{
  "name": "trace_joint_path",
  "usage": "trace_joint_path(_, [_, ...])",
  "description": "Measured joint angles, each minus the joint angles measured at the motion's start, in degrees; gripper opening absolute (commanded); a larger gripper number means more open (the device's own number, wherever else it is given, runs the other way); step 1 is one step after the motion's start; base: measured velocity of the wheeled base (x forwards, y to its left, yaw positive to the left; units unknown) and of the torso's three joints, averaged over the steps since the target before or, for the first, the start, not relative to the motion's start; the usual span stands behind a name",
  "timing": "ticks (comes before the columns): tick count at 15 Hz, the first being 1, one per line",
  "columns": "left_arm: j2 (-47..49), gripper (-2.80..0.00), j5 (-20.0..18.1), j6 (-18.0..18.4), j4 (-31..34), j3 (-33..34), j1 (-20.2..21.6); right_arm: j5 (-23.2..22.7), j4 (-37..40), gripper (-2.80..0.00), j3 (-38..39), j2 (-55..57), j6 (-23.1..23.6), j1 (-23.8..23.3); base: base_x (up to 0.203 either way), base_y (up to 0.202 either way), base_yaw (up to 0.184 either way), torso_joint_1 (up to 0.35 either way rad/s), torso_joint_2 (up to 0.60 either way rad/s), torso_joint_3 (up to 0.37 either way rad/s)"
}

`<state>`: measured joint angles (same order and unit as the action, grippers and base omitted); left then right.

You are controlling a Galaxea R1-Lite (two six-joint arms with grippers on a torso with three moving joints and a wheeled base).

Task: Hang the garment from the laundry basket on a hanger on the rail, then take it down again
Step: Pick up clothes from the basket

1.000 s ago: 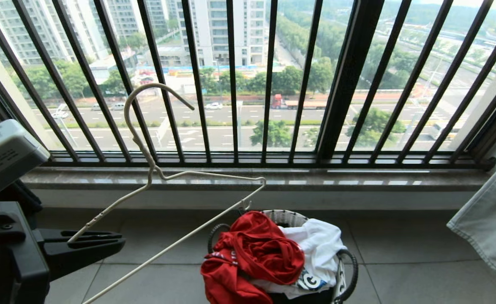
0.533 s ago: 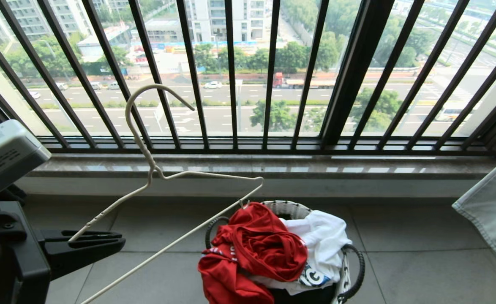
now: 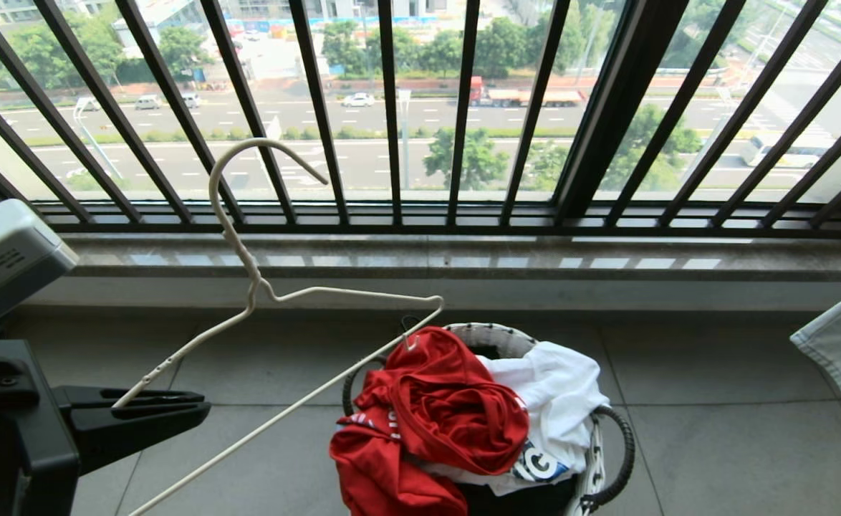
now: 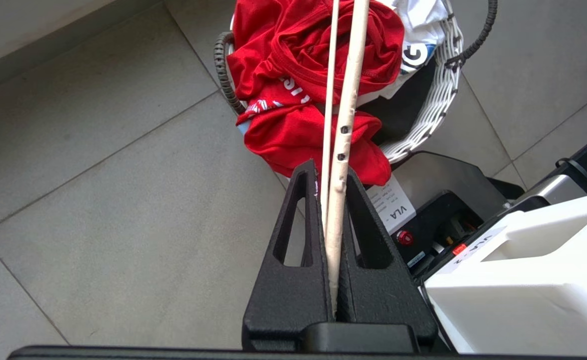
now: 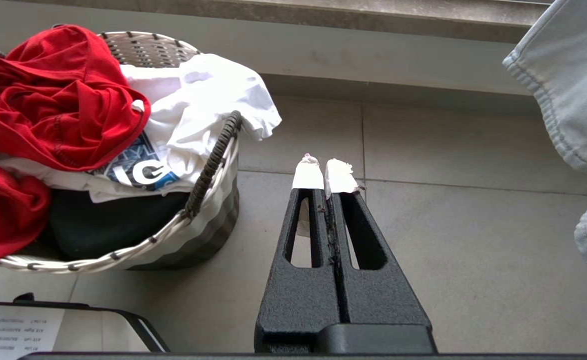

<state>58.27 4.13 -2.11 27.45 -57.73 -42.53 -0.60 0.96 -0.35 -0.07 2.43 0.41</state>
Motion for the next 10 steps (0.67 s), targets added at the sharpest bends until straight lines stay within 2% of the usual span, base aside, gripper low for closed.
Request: trace_joint_path(10, [0.05,-2.80,0.09,-0.17,0.00,-0.42,0.55,-0.15,0.00,-2.80,0.02,0.00,0.52,0.00,0.000,0.000,0.000,0.001,0.00,-0.014])
